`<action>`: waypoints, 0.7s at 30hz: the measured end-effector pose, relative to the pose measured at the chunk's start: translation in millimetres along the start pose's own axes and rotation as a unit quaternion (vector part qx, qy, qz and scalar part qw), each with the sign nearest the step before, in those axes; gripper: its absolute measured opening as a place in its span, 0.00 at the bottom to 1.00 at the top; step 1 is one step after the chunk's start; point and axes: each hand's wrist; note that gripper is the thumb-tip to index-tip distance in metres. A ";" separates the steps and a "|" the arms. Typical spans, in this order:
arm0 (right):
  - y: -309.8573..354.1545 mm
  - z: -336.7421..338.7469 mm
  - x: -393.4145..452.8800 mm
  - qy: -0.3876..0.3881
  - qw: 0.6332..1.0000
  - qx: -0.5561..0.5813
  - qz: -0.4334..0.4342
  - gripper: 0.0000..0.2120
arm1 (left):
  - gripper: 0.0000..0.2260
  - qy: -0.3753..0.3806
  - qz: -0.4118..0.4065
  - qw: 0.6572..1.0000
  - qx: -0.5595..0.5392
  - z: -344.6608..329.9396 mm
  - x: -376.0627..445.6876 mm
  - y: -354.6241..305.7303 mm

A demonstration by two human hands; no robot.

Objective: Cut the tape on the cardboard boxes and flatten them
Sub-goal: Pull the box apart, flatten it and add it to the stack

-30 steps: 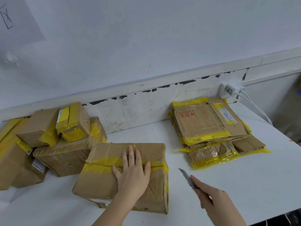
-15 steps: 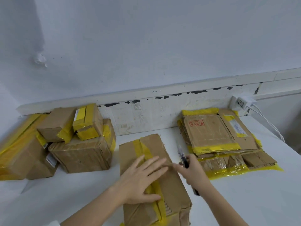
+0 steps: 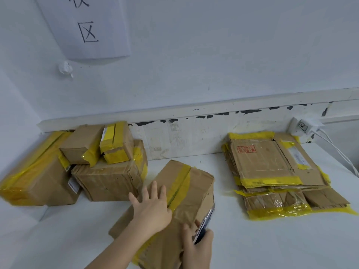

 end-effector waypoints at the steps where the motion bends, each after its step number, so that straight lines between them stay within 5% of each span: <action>1: -8.0 -2.7 -5.2 0.029 0.999 0.015 0.015 0.10 | 0.29 0.008 0.015 0.999 -0.043 -0.1 4.0 -0.3; 4: -12.0 -7.5 -8.0 0.026 0.997 0.008 0.078 0.11 | 0.29 -0.034 0.081 0.985 -0.150 -4.1 14.2 -1.0; 7: -9.8 -1.1 -3.2 -0.017 0.995 0.032 0.096 0.16 | 0.31 -0.081 0.083 0.986 -0.119 -17.7 15.7 -5.7; 15: 36.9 77.6 47.9 -0.022 0.984 0.090 0.150 0.14 | 0.31 -0.122 -0.058 0.991 -0.020 -36.4 17.7 16.3; 21: 49.0 99.3 78.1 0.037 0.985 -0.052 0.160 0.15 | 0.31 -0.113 -0.230 0.966 0.028 -22.6 31.4 60.3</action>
Point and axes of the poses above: each hand's wrist, its own x-axis towards the middle knuckle, its own z-axis out of the back of the hand, y = z × x, and after that the axes turned 5 degrees about -y, right-handed
